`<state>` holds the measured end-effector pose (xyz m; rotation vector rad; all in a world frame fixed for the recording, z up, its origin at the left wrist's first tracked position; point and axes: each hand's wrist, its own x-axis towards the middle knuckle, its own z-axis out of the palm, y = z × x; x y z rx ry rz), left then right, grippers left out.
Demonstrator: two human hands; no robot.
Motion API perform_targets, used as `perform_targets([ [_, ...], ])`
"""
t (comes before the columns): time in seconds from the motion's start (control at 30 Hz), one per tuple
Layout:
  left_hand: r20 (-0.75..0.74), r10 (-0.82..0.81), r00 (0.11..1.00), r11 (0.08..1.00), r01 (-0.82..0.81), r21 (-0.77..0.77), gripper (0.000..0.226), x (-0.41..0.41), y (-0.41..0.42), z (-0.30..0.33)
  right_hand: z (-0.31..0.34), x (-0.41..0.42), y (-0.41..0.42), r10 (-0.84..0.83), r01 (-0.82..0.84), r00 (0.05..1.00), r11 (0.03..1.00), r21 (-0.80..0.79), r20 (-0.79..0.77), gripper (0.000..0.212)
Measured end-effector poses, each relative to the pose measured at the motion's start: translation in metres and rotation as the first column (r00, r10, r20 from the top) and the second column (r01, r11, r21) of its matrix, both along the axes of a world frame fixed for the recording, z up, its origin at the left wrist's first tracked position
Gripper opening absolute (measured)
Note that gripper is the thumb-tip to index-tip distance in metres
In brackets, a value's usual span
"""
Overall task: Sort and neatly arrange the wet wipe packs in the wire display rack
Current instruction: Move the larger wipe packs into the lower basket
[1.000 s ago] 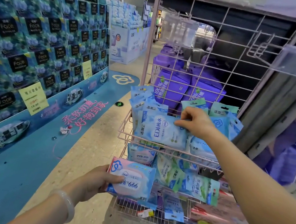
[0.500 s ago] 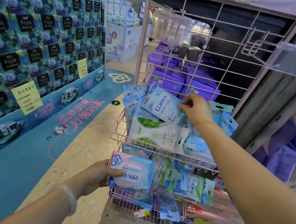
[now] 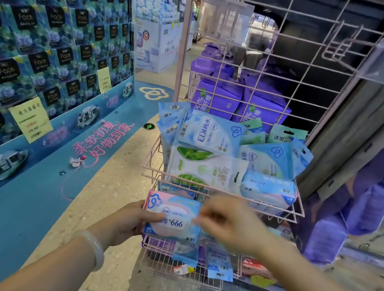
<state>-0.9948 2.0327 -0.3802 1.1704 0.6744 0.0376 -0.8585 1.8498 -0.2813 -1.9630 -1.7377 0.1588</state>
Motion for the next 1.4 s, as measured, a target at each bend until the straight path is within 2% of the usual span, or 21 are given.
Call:
perform_targets([
  [0.03,-0.001,0.011,1.0,1.0,-0.011,0.002,0.057,0.001,0.002,0.0,-0.02,-0.006,-0.007,-0.025,0.018,0.999,0.988,-0.155,-0.04,0.036],
  [0.1,-0.01,0.035,0.999,0.999,-0.035,0.005,0.047,0.003,0.004,-0.001,-0.053,-0.007,-0.014,-0.243,0.184,0.961,0.918,-0.351,-0.131,0.037],
  [0.17,-0.007,0.044,0.999,0.999,-0.044,-0.012,0.038,0.004,0.005,-0.002,-0.075,-0.004,-0.014,-0.484,0.277,0.813,0.809,-0.518,-0.322,0.054],
  [0.23,-0.002,0.062,0.998,0.997,-0.062,-0.037,0.033,0.006,0.001,-0.006,-0.093,-0.007,-0.008,-0.586,0.193,0.532,0.787,-0.587,-0.611,0.064],
  [0.3,0.015,0.09,0.996,0.993,-0.089,-0.084,0.031,0.009,-0.009,-0.01,-0.112,-0.017,0.002,-0.519,0.132,0.14,0.854,-0.503,-0.843,0.045],
  [0.37,0.033,0.123,0.992,0.981,-0.116,-0.156,0.03,0.011,-0.024,-0.018,-0.129,-0.026,0.012,-0.372,0.217,-0.189,0.887,-0.408,-0.909,0.027],
  [0.4,0.029,0.133,0.991,0.972,-0.125,-0.197,0.029,0.012,-0.032,-0.023,-0.137,-0.029,0.016,-0.297,0.276,-0.304,0.882,-0.382,-0.905,0.028],
  [0.43,0.005,0.131,0.991,0.967,-0.127,-0.222,0.022,0.012,-0.04,-0.027,-0.143,-0.03,0.019,-0.243,0.319,-0.377,0.872,-0.372,-0.894,0.035],
  [0.5,-0.082,0.103,0.991,0.968,-0.119,-0.221,0.005,0.011,-0.051,-0.032,-0.148,-0.027,0.022,-0.24,0.368,-0.428,0.834,-0.411,-0.871,0.05],
  [0.53,-0.122,0.105,0.987,0.97,-0.129,-0.207,0.007,0.01,-0.052,-0.033,-0.149,-0.023,0.022,-0.259,0.396,-0.419,0.811,-0.432,-0.87,0.052],
  [0.63,-0.179,0.213,0.961,0.971,-0.228,-0.071,0.05,0.009,-0.037,-0.038,-0.143,-0.001,0.024,-0.336,0.48,-0.338,0.741,-0.469,-0.879,0.047],
  [0.7,-0.176,0.28,0.944,0.958,-0.286,-0.006,0.067,0.009,-0.022,-0.037,-0.138,0.017,0.031,-0.4,0.513,-0.271,0.71,-0.483,-0.876,0.047],
  [0.83,-0.154,0.299,0.942,0.954,-0.293,0.062,0.051,0.02,0.005,-0.029,-0.132,0.043,0.066,-0.436,0.58,-0.123,0.697,-0.421,-0.891,0.032],
  [0.93,-0.154,0.283,0.947,0.941,-0.244,0.233,0.051,0.033,0.023,-0.033,-0.133,0.047,0.089,-0.444,0.594,-0.038,0.71,-0.377,-0.895,0.027],
  [1.03,-0.182,0.265,0.947,0.836,-0.132,0.532,0.061,0.043,0.038,-0.042,-0.137,0.052,0.09,-0.545,0.473,0.245,0.789,-0.392,-0.802,0.037],
  [1.1,-0.162,0.248,0.955,0.754,-0.085,0.651,0.073,0.044,0.044,-0.051,-0.139,0.056,0.091,-0.547,0.33,0.372,0.833,-0.444,-0.75,0.027],
  [1.13,-0.147,0.237,0.96,0.729,-0.076,0.681,0.079,0.044,0.046,-0.055,-0.14,0.057,0.095,-0.544,0.299,0.474,0.839,-0.455,-0.692,0.03],
  [1.2,-0.155,0.202,0.967,0.681,-0.025,0.732,0.087,0.042,0.049,-0.065,-0.148,0.06,0.107,-0.497,0.279,0.781,0.819,-0.501,-0.378,0.052],
  [1.23,-0.168,0.177,0.97,0.65,0.013,0.76,0.086,0.042,0.049,-0.07,-0.151,0.058,0.114,-0.419,0.252,0.882,0.807,-0.534,-0.216,0.067],
  [1.3,-0.186,0.153,0.971,0.595,0.06,0.801,0.079,0.043,0.047,-0.079,-0.156,0.052,0.128,-0.319,0.208,0.943,0.791,-0.576,-0.098,0.082],
  [1.4,-0.208,0.155,0.966,0.555,0.09,0.827,0.066,0.05,0.043,-0.088,-0.16,0.041,0.14,-0.317,0.238,0.946,0.822,-0.518,-0.07,0.076],
])
